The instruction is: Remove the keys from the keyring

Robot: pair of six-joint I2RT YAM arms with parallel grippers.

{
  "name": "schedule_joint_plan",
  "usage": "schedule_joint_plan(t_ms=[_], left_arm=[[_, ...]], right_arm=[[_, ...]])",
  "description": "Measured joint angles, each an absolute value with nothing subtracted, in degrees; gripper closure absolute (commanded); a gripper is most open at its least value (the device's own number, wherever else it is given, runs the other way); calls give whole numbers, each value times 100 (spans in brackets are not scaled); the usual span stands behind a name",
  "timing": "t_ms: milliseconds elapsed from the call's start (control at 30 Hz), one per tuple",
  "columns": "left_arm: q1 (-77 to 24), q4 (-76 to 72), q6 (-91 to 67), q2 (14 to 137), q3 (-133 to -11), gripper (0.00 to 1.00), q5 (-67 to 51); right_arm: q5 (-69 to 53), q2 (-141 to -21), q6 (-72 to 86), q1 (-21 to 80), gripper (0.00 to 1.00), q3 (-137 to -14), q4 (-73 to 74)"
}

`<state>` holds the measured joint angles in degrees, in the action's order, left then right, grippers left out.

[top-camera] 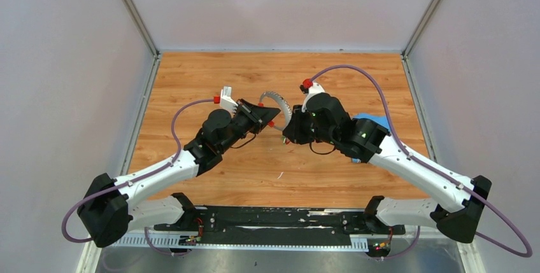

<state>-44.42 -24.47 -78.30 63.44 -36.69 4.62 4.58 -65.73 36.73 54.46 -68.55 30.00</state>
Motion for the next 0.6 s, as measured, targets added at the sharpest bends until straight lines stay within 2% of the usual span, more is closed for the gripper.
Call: schedule_joint_plan(t_ms=[600], left_arm=[[-4431,-2338,-8230,6300,-3592,100,497]], right_arm=[[917,-6619,3660,5734,80,-6689,2978]])
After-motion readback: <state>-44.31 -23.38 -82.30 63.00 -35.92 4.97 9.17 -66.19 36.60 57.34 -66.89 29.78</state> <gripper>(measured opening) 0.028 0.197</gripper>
